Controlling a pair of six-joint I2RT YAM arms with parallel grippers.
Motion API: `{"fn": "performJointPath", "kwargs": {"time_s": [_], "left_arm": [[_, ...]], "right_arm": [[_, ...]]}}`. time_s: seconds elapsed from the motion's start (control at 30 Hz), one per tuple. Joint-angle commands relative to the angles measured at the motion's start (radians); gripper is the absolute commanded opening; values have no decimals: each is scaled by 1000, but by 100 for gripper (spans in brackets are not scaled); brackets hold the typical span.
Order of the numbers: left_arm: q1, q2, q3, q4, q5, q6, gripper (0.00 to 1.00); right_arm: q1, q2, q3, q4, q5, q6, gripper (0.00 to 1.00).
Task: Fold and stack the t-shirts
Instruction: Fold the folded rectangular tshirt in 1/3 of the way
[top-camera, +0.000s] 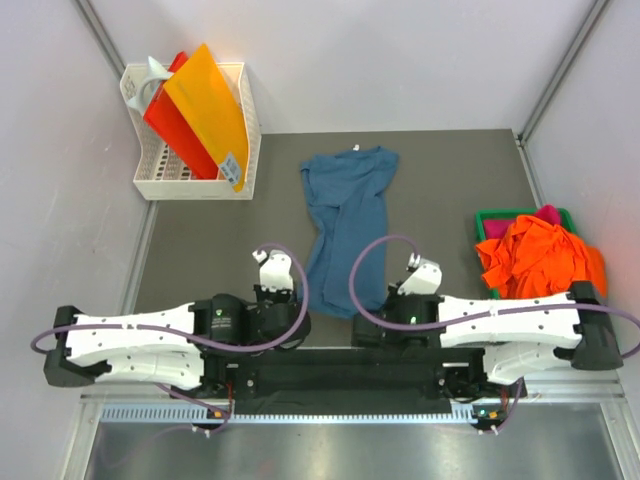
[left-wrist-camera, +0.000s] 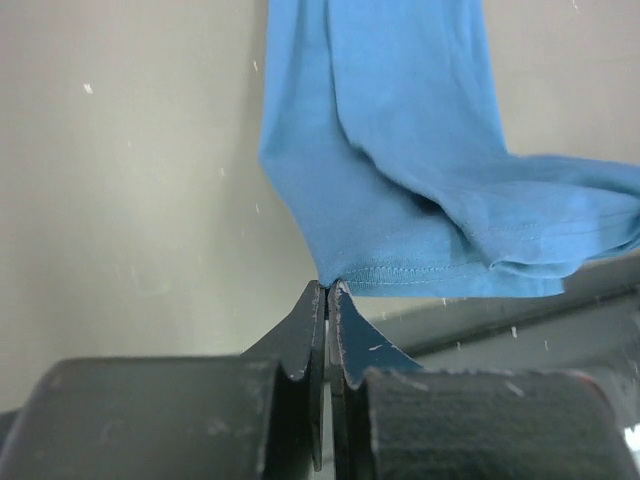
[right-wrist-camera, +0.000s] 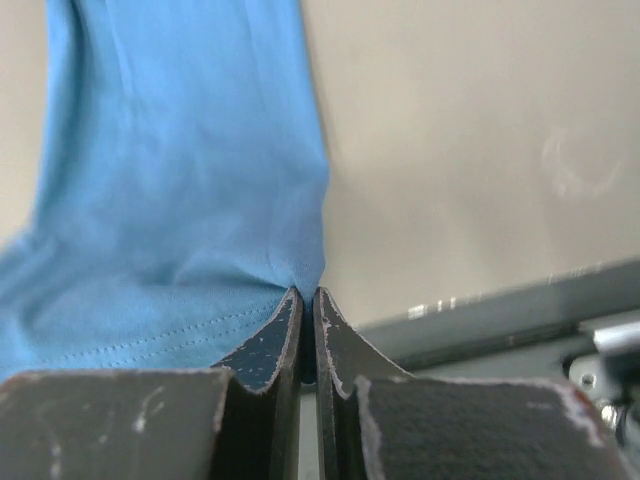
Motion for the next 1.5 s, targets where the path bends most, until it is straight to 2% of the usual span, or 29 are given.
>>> {"fn": "performJointPath", "kwargs": {"time_s": [0.0, 0.13, 0.23, 0.37, 0.53, 0.77, 1.1, 1.27, 1.47], "left_arm": [[122, 44, 44, 140, -33, 200, 0], [304, 60, 36, 283, 101, 334, 0], [421, 113, 61, 352, 149, 426, 0], [563, 228, 93, 432, 227, 492, 0], [663, 349, 146, 522, 303, 544, 0], [766, 587, 284, 578, 349, 543, 0], [855, 891, 590, 556, 425, 547, 0], [895, 989, 648, 553, 448, 543, 0], [901, 1052, 673, 545, 468, 541, 0]], "right_arm": [[-156, -71, 9, 114, 61, -285, 0], [-337, -68, 27, 256, 47, -567, 0], [-446, -40, 38, 377, 9, -737, 0], [-561, 24, 72, 500, -57, -898, 0], [-681, 141, 122, 638, -128, -1059, 0], [-804, 300, 252, 733, -221, -1184, 0], [-934, 524, 447, 793, -315, -1281, 0], [-953, 624, 504, 802, -353, -1291, 0], [-963, 679, 498, 813, -375, -1293, 0]]}}
